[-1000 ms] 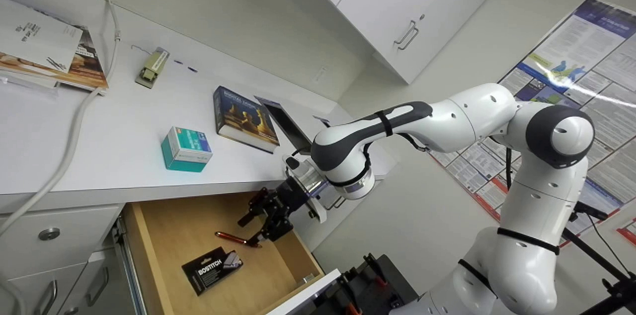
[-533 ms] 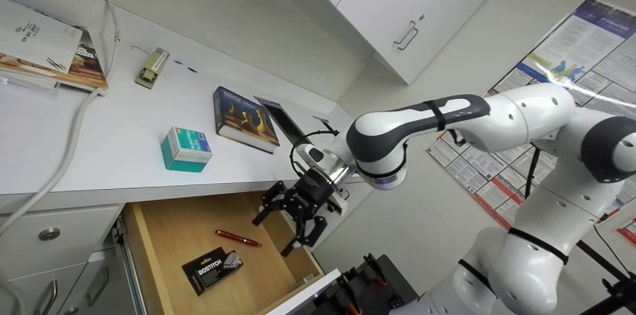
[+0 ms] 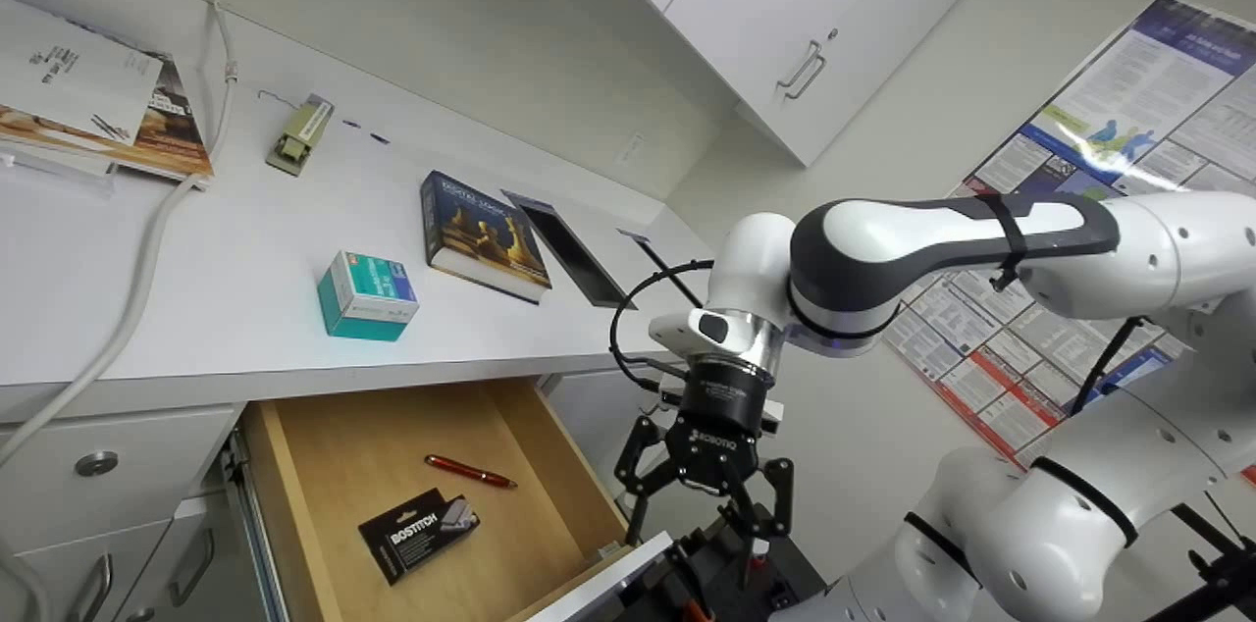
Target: Put the black box and pen in the drawer and then close the drawer
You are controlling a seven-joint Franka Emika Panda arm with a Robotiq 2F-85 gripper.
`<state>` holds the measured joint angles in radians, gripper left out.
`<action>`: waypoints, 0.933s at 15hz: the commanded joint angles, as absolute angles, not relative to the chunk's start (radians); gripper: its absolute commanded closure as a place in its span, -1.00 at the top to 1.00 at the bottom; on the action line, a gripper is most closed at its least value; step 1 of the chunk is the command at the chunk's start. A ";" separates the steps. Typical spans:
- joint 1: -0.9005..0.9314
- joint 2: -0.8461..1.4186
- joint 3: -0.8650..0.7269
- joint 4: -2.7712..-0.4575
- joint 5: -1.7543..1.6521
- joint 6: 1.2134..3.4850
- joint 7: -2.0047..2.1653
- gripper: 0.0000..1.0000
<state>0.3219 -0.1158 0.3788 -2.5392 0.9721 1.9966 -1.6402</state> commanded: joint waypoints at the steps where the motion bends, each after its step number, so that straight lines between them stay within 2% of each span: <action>1: 0.341 -0.129 0.365 -2.545 0.968 1.987 -1.636 1.00; 4: 0.342 -0.138 0.364 -2.555 0.967 1.985 -1.636 1.00; 9: 0.422 -0.181 0.467 -2.578 0.920 2.129 -1.351 1.00; 14: 0.512 -0.138 0.533 -2.535 0.677 1.997 -1.144 1.00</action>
